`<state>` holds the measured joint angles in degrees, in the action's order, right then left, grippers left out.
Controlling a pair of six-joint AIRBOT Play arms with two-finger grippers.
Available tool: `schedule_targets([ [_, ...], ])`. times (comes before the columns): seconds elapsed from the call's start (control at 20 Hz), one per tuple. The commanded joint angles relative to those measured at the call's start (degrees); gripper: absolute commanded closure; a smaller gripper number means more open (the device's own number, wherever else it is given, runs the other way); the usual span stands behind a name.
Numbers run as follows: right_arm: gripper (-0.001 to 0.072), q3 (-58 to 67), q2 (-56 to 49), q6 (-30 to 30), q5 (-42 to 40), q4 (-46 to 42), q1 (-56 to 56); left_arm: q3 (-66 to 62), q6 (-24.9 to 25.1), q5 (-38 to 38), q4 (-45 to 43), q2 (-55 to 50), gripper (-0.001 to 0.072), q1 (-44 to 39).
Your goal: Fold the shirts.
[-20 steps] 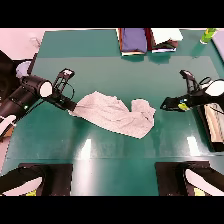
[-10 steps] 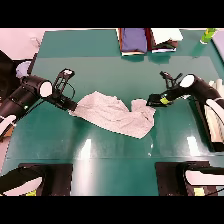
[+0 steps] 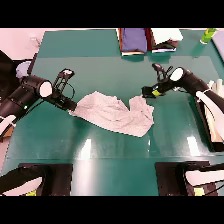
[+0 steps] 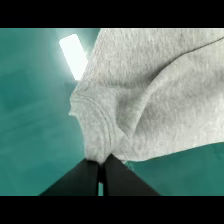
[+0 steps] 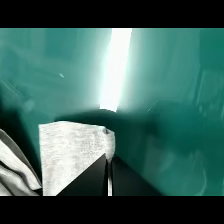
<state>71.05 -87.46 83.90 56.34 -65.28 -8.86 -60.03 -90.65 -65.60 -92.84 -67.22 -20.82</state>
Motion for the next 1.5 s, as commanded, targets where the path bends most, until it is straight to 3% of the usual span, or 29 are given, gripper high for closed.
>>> schedule_targets([
  [0.0,0.0699,5.95,3.08,0.04,1.36,-5.2,-0.35,-2.82,-0.13,-0.87,-1.99,2.14,0.0685,0.0],
  [0.25,0.07,17.09,15.19,0.04,8.9,-15.98,-0.22,-18.32,-0.94,-2.4,-6.45,11.72,0.0685,-0.02],
  [0.55,0.07,28.7,29.99,0.13,13.16,-16.44,5.46,-37.62,-0.9,-2.25,-6.43,22.82,0.0685,-0.02],
  [0.75,0.07,31.82,36.65,1.22,13.35,-16.39,12.15,-41.81,-0.87,-0.79,-6.4,25.66,0.0685,-0.02],
  [1.05,0.07,28.59,35.32,1.27,19.45,-13.31,18.34,-37.48,-0.83,-5.86,-4.35,19.32,0.0685,-0.02],
  [1.3,0.07,14.01,26.34,1.22,19.39,-9.68,16.68,-17.03,-0.83,-5.77,-0.98,12.31,0.0685,-0.02],
  [1.45,0.0698,6.34,19.8,1.16,15.37,-9.64,13.35,-3.74,-0.81,-1.95,-0.55,9.9,0.0684,-0.02],
])
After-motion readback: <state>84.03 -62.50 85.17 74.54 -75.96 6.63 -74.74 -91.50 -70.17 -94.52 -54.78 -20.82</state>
